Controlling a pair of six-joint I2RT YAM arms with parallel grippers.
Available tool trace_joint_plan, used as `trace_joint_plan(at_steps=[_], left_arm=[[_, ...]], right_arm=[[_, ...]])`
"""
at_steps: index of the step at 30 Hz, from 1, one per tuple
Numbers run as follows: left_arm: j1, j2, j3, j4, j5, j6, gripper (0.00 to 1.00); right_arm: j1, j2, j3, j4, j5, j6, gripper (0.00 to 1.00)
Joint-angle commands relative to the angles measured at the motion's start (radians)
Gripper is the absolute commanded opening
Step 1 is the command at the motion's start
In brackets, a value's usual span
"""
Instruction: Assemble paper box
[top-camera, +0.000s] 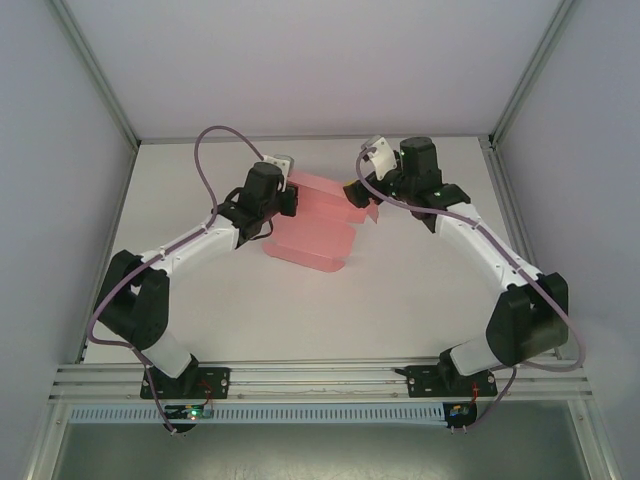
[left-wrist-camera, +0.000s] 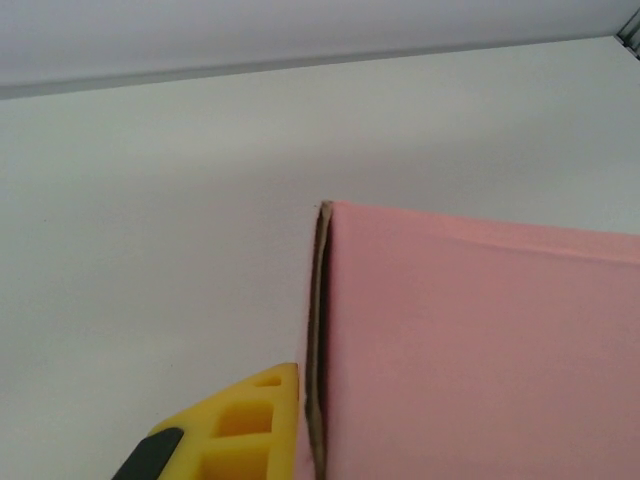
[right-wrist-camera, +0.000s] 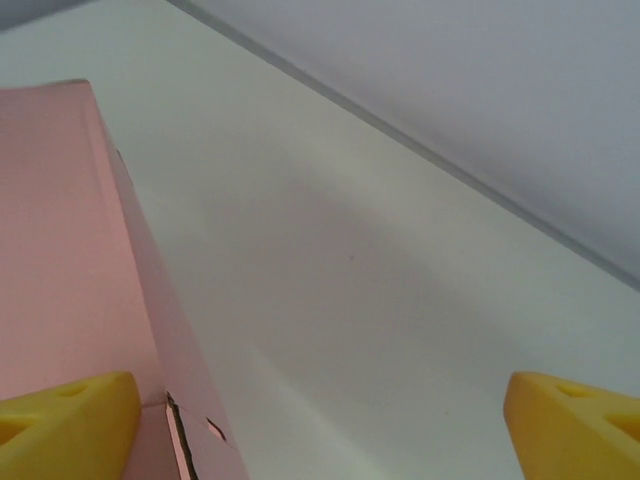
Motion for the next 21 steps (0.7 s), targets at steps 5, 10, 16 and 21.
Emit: trace_joint_plan(at_steps=[5, 10, 16, 21], left_arm=[[0.004, -0.034, 0.043, 0.074, 0.055, -0.073, 0.00], [0.035, -0.048, 0.031, 0.059, 0.146, -0.041, 0.00], [0.036, -0.051, 0.022, 0.057, 0.167, -0.009, 0.00], [0.035, -0.024, 0.047, 0.061, 0.208, -0.037, 0.00]], right_arm=[[-0.051, -0.007, 0.033, -0.051, -0.031, 0.041, 0.90], [-0.131, -0.045, 0.030, -0.092, -0.084, 0.060, 0.91], [-0.145, -0.062, 0.024, -0.155, -0.085, 0.035, 0.92], [-0.141, -0.043, 0.005, -0.084, -0.158, 0.087, 0.92]])
